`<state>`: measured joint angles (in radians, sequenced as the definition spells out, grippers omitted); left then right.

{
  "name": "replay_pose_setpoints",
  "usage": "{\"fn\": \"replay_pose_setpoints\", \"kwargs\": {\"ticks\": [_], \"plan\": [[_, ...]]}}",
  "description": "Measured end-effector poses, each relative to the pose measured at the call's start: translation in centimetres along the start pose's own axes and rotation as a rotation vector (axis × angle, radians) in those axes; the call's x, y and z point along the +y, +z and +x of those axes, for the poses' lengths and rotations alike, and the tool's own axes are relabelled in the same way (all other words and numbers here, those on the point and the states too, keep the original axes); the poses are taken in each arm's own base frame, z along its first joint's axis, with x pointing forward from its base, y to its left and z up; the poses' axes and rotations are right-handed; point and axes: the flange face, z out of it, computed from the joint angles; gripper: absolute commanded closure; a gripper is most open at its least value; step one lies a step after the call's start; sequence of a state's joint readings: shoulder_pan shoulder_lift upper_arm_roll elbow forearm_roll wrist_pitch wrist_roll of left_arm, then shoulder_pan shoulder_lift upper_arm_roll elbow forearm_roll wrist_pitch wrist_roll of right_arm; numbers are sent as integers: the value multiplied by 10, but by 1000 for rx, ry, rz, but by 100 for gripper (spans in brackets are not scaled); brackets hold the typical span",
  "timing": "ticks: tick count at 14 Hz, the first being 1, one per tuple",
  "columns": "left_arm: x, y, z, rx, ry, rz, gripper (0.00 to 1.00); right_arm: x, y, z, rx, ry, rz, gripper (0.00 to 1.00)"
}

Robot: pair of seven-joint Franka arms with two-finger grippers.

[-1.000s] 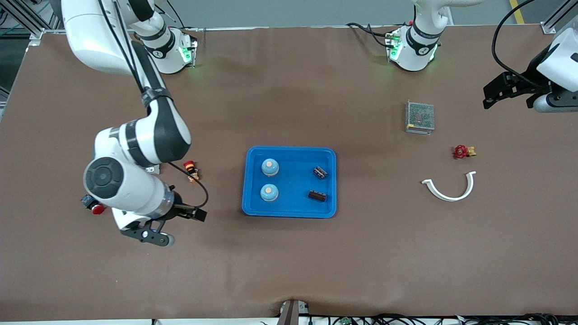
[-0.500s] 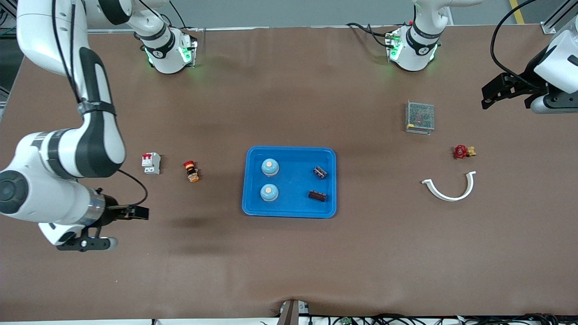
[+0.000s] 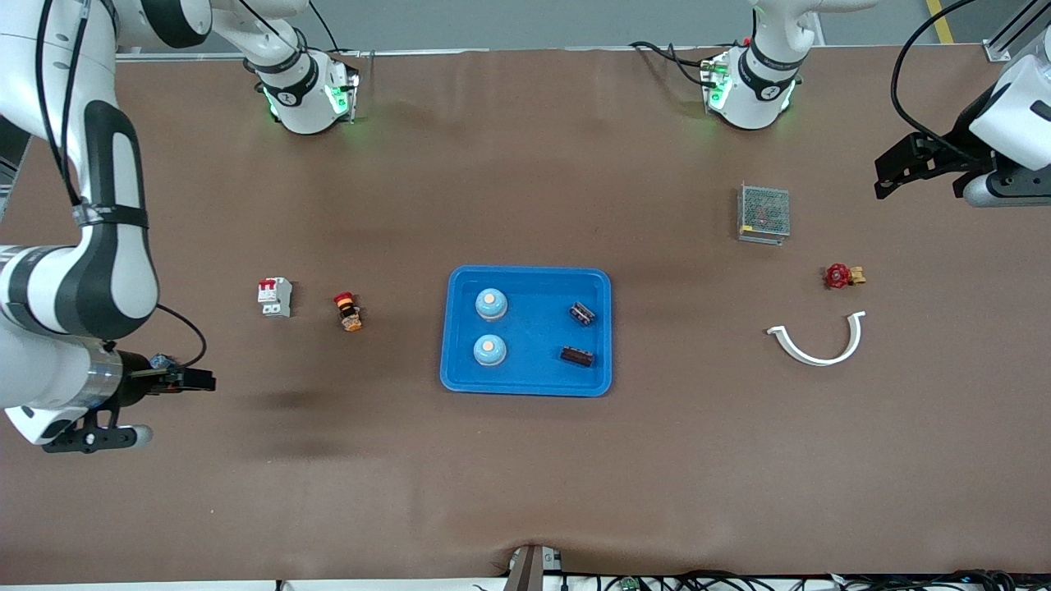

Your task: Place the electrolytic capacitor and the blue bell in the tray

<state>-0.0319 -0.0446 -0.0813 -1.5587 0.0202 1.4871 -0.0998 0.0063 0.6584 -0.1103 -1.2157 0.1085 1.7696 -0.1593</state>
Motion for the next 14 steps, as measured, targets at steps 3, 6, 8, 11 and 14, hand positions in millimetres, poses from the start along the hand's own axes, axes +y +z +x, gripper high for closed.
{"fn": "replay_pose_setpoints", "kwargs": {"ticks": [3, 6, 8, 11, 14], "plan": [[0, 1, 0, -2, -1, 0, 0, 24, 0, -8, -27, 14, 7, 0], [-1, 3, 0, -7, -3, 1, 0, 23, -28, -20, -38, 15, 9, 0], [-2, 2, -1, -5, -3, 1, 0, 26, -64, -37, -21, 23, 7, 0], [-2, 2, -3, -4, -3, 1, 0, 25, -124, -76, 32, 35, 10, 0], [-2, 2, -3, -5, -4, 1, 0, 7, -168, -113, 77, 71, 10, 0]]}}
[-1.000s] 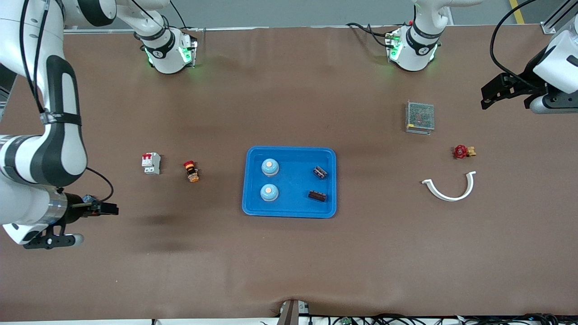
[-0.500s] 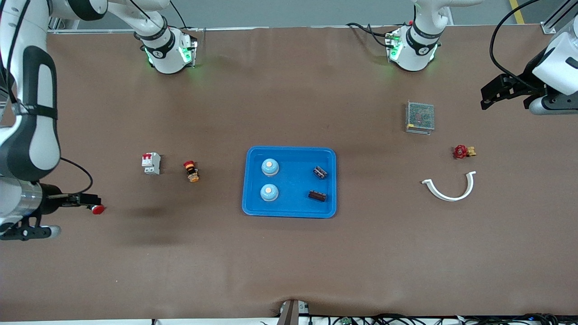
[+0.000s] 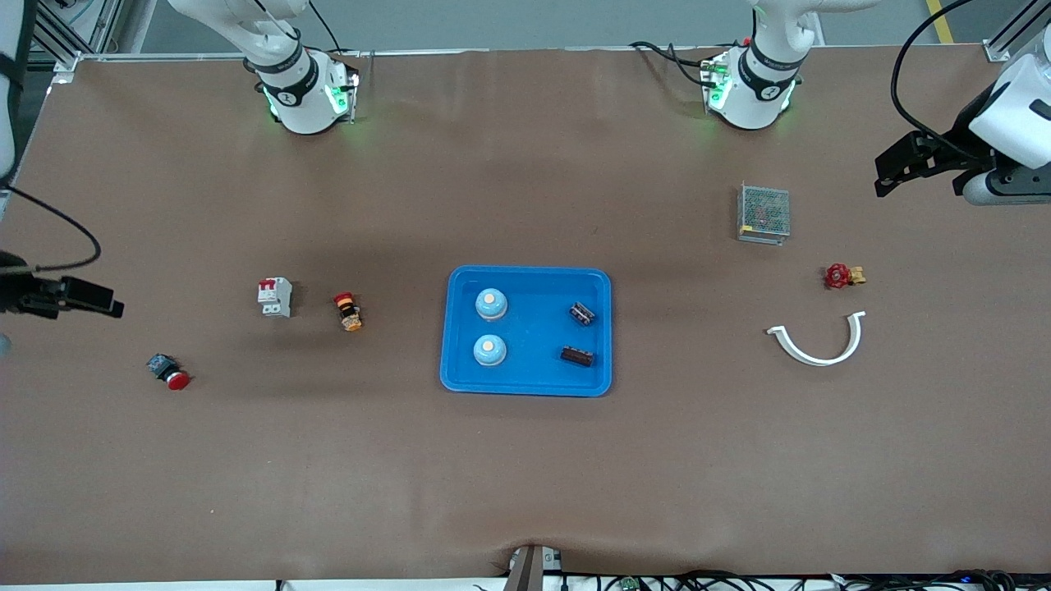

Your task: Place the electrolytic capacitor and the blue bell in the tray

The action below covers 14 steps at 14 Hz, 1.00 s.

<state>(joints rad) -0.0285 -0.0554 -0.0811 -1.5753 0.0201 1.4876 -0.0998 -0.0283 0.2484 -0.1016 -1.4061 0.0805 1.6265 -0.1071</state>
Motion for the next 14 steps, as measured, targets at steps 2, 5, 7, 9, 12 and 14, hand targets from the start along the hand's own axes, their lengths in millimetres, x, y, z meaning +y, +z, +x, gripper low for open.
{"fn": "replay_pose_setpoints", "kwargs": {"ticks": [2, 5, 7, 9, 12, 14], "plan": [[0, 0, 0, 0, 0, 0, 0, -22, -16, -17, 14, 5, -14, 0], [0, 0, 0, 0, 0, 0, 0, -42, -36, -37, 32, -3, -21, 0], [0, 0, 0, 0, 0, 0, 0, -44, -53, -49, 41, -1, -21, 0], [1, -1, -1, 2, 1, 0, 0, -49, -71, -63, 48, -4, -20, 0], [2, -3, -2, 5, 3, 0, 0, -58, -97, -85, 71, 1, -18, 0], [1, -3, -3, 6, 3, 0, 0, -60, -104, -92, 81, 2, -18, 0]]}}
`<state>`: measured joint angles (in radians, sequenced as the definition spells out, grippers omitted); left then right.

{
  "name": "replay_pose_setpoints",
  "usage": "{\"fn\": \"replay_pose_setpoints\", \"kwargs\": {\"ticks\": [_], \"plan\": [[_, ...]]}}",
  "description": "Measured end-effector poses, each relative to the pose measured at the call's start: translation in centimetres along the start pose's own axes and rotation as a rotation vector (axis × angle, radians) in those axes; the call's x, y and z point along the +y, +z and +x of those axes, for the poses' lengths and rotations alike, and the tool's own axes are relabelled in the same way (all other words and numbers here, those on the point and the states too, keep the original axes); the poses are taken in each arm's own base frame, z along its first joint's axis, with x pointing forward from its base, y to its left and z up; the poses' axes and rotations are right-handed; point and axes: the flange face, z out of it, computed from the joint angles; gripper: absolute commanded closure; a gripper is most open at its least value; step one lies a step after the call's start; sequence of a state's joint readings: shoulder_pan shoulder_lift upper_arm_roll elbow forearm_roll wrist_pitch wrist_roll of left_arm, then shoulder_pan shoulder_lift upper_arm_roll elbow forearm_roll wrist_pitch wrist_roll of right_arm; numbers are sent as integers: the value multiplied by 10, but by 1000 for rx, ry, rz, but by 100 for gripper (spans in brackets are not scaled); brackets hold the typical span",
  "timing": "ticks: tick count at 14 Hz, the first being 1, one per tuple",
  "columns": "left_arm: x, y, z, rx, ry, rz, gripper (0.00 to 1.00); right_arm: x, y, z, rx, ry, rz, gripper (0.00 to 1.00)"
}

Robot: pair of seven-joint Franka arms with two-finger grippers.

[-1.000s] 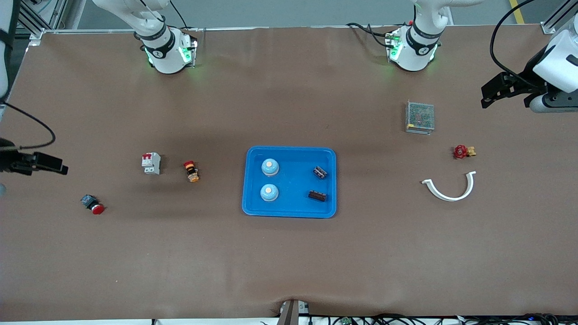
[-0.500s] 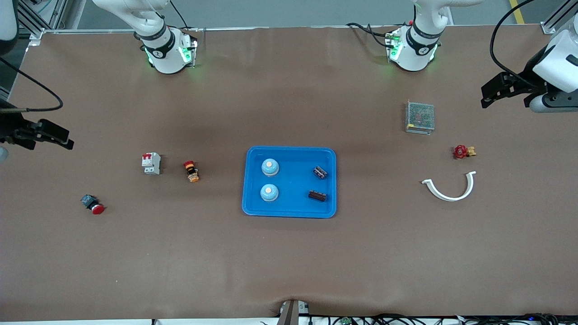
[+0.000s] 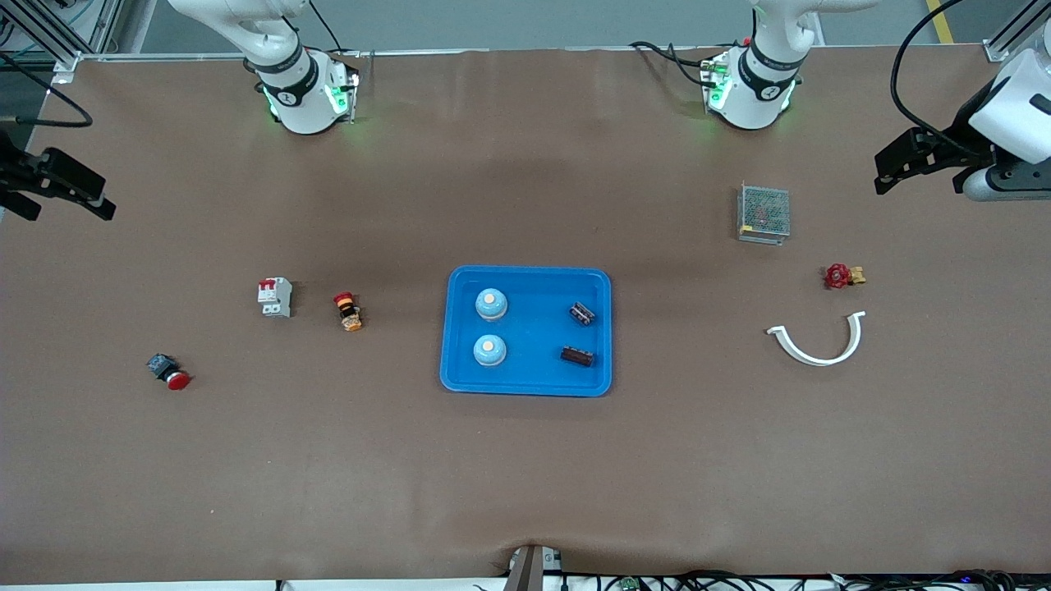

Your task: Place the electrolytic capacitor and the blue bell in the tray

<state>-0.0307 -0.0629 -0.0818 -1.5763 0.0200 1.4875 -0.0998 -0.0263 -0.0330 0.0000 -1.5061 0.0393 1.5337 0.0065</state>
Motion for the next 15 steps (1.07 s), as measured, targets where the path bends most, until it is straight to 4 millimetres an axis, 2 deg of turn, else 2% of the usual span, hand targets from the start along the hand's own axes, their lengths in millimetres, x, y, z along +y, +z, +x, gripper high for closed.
{"fn": "replay_pose_setpoints", "kwargs": {"ticks": [6, 15], "plan": [[0, -4, -2, 4, -2, -1, 0, 1, 4, -1, -9, 3, -1, 0], [-4, -22, -3, 36, -9, -4, 0, 1, 11, -1, -25, 4, -1, 0]]}}
